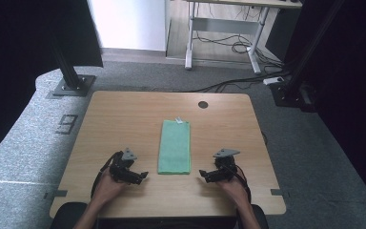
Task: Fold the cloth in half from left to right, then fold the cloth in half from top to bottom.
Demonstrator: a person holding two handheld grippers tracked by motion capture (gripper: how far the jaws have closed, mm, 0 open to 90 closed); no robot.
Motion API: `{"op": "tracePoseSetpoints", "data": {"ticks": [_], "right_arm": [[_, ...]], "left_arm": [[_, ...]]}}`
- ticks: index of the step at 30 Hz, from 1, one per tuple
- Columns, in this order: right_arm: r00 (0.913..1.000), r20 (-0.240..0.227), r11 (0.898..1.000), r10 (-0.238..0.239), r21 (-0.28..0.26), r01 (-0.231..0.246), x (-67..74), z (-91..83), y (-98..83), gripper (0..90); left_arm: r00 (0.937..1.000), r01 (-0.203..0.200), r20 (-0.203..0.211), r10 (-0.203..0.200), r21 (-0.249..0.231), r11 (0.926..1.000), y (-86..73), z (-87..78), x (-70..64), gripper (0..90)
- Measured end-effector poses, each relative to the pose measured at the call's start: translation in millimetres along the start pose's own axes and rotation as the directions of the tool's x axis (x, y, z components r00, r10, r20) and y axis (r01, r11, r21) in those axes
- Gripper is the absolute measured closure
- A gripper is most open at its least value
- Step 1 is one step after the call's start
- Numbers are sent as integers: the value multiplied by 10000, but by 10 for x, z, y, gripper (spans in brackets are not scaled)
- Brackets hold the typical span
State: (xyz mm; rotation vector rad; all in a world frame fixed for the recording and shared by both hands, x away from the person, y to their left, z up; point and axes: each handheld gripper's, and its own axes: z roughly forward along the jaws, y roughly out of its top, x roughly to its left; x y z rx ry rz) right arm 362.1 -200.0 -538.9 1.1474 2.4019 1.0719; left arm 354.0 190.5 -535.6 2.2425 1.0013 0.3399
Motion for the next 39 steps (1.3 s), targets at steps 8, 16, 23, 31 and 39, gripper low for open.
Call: {"op": "tracePoseSetpoints", "data": {"ticks": [8,16,23,31,39], "right_arm": [[10000,48,9997,-22,263,21,-31,74,-83,0],[9995,224,9997,-221,123,218,-58,96,-127,0],[9981,474,9991,-405,121,400,-47,109,-134,0],[9981,462,9991,-405,111,400,-50,109,-135,0],[9981,445,9991,-415,111,411,-51,108,-135,0]], "left_arm": [[9997,172,-161,-172,26,9998,-70,67,122,6],[9995,-147,-273,145,-88,9999,-70,111,114,0],[9998,-121,-157,120,-41,9999,-65,115,127,0],[9998,-131,-138,130,-44,9999,-65,116,128,0],[9998,-171,-90,171,-54,9998,-60,121,133,0]]}}
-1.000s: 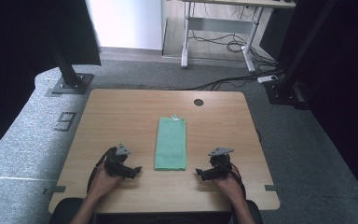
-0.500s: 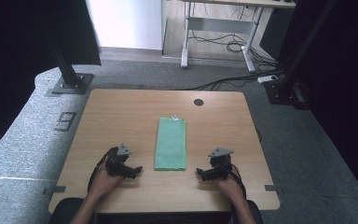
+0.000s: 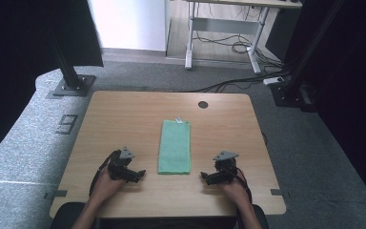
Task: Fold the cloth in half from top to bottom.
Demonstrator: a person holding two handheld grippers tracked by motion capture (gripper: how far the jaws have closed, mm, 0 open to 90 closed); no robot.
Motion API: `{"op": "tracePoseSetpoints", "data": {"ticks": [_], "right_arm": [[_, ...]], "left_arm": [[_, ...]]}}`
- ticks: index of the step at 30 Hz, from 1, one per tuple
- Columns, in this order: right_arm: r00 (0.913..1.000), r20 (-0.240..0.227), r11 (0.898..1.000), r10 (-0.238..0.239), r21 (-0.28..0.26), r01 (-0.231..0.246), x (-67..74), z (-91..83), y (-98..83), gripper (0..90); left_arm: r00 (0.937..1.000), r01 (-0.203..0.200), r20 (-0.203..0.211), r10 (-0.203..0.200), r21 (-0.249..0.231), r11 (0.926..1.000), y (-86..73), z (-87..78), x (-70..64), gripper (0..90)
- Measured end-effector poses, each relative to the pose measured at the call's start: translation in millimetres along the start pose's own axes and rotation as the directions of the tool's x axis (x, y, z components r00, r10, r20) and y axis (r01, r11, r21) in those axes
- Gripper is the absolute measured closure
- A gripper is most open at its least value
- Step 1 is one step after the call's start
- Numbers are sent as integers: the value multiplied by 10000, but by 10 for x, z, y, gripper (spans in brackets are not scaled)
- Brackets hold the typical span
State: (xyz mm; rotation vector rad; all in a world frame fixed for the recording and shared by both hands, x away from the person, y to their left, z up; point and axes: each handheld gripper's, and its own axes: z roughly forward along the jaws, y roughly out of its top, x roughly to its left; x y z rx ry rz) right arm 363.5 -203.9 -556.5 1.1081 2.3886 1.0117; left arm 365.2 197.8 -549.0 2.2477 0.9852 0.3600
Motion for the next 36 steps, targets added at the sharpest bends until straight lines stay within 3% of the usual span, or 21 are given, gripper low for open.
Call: {"op": "tracePoseSetpoints", "data": {"ticks": [9,18,24,30,33,36], "right_arm": [[9998,-133,9999,114,54,-113,13,13,35,0],[9986,-489,9997,208,-96,-213,71,77,197,0],[9981,-590,9995,193,-235,-208,127,159,415,0],[9980,-512,9988,372,-293,-388,144,300,577,0],[9986,-419,9995,315,-74,-319,154,394,603,0],[9995,-281,9996,143,242,-136,173,472,590,0]], "left_arm": [[9998,146,-119,-143,267,9995,87,40,-12,0],[9999,138,17,-137,-243,9996,314,84,-92,0],[10000,2,-62,-5,-478,9989,508,227,-130,0],[9997,-167,-162,161,-339,9993,619,421,-181,0],[9993,-272,-256,272,-19,9996,619,505,-196,0],[9993,-280,-267,280,4,9996,605,493,-205,0]]}}
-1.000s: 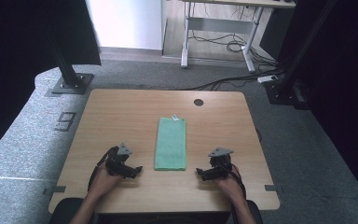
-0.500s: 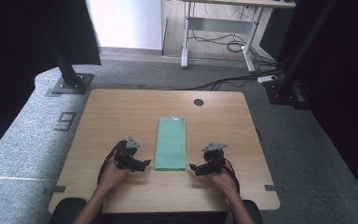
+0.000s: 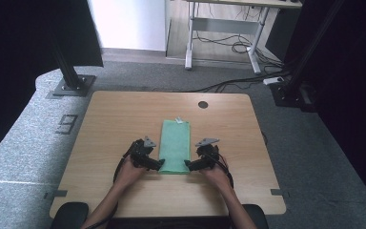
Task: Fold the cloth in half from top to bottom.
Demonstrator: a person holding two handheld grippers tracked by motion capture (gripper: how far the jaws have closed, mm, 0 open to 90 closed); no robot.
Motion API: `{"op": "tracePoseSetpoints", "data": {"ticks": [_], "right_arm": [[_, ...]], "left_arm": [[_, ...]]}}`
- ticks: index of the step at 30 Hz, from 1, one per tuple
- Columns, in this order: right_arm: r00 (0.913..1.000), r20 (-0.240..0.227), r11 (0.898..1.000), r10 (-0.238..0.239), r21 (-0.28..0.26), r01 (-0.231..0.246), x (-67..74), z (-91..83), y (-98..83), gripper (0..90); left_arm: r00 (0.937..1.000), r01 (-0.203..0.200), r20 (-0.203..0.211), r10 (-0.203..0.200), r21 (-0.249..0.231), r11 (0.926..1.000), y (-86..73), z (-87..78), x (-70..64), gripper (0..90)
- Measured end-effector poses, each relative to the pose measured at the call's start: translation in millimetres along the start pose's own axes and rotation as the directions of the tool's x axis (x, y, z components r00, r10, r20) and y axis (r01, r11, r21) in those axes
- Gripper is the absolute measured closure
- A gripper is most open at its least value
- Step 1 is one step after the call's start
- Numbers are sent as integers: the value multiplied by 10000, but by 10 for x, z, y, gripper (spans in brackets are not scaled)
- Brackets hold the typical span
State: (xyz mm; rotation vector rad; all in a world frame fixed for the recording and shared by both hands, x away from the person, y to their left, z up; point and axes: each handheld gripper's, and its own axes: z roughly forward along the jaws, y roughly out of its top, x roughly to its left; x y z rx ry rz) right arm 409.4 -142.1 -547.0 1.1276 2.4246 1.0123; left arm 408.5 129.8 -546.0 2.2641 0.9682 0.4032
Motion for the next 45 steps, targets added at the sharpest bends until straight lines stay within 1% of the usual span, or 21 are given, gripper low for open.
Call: {"op": "tracePoseSetpoints", "data": {"ticks": [2,4,5,11,14,15,17,18,20,21,23,26,29,31,33,35,37,39,40,41,45], "right_arm": [[9999,14,9997,-128,193,128,20,32,-26,0],[9999,16,9998,-101,150,100,40,25,-42,0],[9999,7,9997,-151,180,151,58,19,-47,0],[9991,-122,9989,-402,237,405,209,-35,-108,0],[9981,-226,9980,-566,279,572,305,-78,-152,0],[9976,-257,9975,-646,286,653,339,-96,-169,0],[9963,-301,9964,-802,263,810,401,-131,-208,0],[9959,-286,9959,-862,244,869,424,-147,-226,0],[9960,-221,9961,-862,184,867,455,-173,-253,3],[9962,-218,9963,-842,179,846,462,-181,-263,4],[9969,-265,9969,-745,220,751,469,-195,-279,5],[9969,-335,9973,-709,188,715,465,-204,-297,9],[9969,-338,9972,-715,213,723,473,-215,-302,17],[9966,-367,9970,-742,213,750,479,-227,-310,26],[9959,-420,9966,-797,186,805,480,-234,-316,32],[9956,-472,9964,-811,217,822,480,-234,-311,38],[9935,-580,9947,-980,265,996,479,-238,-295,56],[9919,-722,9937,-1048,326,1074,472,-241,-277,38],[9913,-842,9940,-1010,335,1042,460,-239,-266,33],[9922,-940,9955,-820,392,860,446,-239,-254,32],[9934,-1060,9986,-431,261,461,345,-251,-184,9]], "left_arm": [[9992,-361,-169,363,94,9993,-4,-33,-28,0],[9981,-570,-212,575,221,9981,-12,-65,-54,0],[9979,-608,-199,613,243,9979,-25,-79,-66,0],[9993,-357,144,352,301,9989,-178,-197,-123,0],[9989,-315,358,298,455,9985,-255,-276,-169,0],[9986,-330,443,305,570,9978,-269,-301,-185,0],[9967,-531,646,484,741,9958,-271,-352,-201,0],[9966,-567,632,520,752,9956,-254,-371,-189,0],[9984,-485,312,466,619,9969,-186,-390,-133,0],[9991,-388,169,380,534,9978,-145,-389,-97,0],[9996,-254,99,251,304,9992,-57,-360,-23,0],[9998,-162,-91,163,118,9998,53,-244,44,0],[9997,-65,-229,72,273,9996,86,-104,68,0],[9990,-244,-371,265,552,9982,58,-37,60,0],[9996,-104,-270,114,386,9992,26,-26,73,0],[9997,-98,-215,104,275,9996,8,-23,81,0],[9999,-51,-138,54,169,9998,-4,-16,89,0],[9999,105,74,-105,106,9999,-19,-6,116,0],[9994,274,213,-275,54,9996,-34,1,135,0],[9988,397,295,-396,-38,9992,-49,4,148,0],[9990,372,267,-372,-15,9993,-49,3,144,0]]}}
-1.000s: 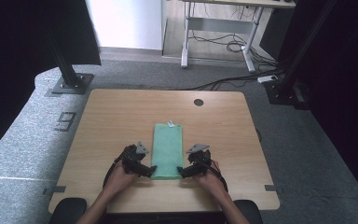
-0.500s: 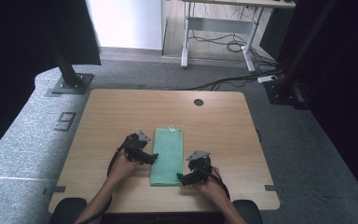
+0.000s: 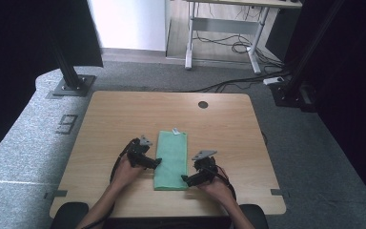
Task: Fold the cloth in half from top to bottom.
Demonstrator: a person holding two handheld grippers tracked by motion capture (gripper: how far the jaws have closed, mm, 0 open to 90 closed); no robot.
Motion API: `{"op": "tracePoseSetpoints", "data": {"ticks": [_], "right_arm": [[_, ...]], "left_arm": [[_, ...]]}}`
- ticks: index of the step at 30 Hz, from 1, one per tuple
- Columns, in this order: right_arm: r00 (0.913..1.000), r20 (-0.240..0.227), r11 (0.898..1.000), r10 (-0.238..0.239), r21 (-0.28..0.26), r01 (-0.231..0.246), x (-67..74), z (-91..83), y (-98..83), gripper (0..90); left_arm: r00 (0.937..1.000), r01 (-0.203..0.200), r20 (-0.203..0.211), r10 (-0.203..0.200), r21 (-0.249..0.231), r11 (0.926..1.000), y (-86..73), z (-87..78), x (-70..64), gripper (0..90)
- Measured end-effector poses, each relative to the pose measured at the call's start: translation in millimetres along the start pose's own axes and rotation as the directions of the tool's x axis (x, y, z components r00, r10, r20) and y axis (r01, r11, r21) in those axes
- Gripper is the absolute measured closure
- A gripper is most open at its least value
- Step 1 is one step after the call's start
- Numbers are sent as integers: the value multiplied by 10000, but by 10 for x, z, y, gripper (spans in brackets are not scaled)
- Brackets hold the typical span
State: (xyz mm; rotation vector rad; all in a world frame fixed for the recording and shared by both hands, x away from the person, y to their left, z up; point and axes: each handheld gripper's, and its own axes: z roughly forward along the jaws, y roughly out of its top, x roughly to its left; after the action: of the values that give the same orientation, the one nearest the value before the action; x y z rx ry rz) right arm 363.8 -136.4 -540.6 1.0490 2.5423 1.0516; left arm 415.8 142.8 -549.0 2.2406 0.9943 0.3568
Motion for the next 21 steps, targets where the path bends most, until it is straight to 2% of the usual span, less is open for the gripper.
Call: {"op": "tracePoseSetpoints", "data": {"ticks": [3,7,16,21], "right_arm": [[9995,24,9994,304,-139,-304,-115,-9,71,13],[9985,101,9980,532,-335,-528,-257,8,199,122],[9964,739,9980,406,-519,-369,-504,175,575,227],[9953,932,9994,276,-223,-256,-627,319,757,305]], "left_arm": [[10000,5,8,-5,1,10000,0,0,1,0],[10000,13,-6,-13,0,10000,-1,-1,-1,0],[9999,115,-77,-115,-23,9999,-9,-8,-16,3],[9999,116,-77,-116,-29,9999,-9,-8,-16,3]]}}
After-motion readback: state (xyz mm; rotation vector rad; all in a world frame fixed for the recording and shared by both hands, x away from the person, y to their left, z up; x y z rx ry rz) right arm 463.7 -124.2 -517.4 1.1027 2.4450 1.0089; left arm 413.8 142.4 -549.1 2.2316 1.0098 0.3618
